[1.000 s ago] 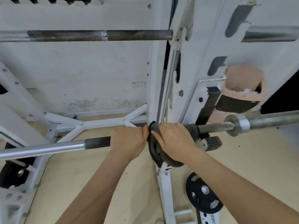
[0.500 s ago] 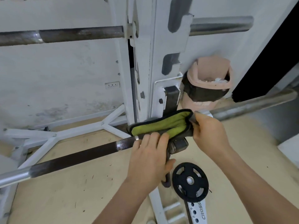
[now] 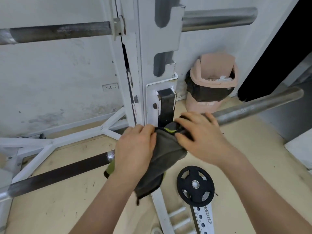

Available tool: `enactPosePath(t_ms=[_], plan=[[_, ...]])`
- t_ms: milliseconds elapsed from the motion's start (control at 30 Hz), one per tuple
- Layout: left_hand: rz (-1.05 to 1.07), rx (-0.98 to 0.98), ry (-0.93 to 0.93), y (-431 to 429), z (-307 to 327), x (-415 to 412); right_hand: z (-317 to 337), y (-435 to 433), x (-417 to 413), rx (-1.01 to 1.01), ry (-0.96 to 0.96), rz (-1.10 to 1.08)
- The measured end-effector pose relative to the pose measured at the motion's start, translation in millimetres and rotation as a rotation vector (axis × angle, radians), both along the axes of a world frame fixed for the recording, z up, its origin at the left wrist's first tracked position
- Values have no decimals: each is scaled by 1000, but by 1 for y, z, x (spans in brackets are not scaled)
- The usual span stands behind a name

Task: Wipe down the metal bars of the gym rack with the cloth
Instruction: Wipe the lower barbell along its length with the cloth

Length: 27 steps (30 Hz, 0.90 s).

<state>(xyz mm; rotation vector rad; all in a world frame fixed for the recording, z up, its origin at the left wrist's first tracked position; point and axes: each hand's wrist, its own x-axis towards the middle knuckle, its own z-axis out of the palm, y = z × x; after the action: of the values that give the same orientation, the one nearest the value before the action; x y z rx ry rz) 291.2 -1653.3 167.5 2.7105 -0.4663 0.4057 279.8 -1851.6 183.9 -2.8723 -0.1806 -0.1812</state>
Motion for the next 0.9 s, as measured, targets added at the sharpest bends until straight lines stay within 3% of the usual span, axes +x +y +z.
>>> enactPosePath(t_ms=[67, 233, 500, 600, 700, 800, 867, 900], plan=[[-26, 56, -19, -1, -10, 2, -9, 4, 3, -117, 65, 60], [-58, -36, 150, 3, -4, 12, -4, -6, 37, -315, -15, 170], [-21, -96, 216, 22, -8, -3, 22, -15, 69, -56, 273, 364], [24, -39, 220, 34, -9, -8, 34, -26, 67, -67, 177, 244], [50, 94, 221, 38, -11, -7, 54, -55, 74, -21, -170, 13], [64, 182, 218, 35, -13, 2, 87, -84, 85, 343, -455, -435], [81, 255, 205, 32, -16, 7, 100, -85, 86, 584, -520, -532], [88, 279, 192, 30, -17, 8, 98, -75, 82, 565, -462, -510]])
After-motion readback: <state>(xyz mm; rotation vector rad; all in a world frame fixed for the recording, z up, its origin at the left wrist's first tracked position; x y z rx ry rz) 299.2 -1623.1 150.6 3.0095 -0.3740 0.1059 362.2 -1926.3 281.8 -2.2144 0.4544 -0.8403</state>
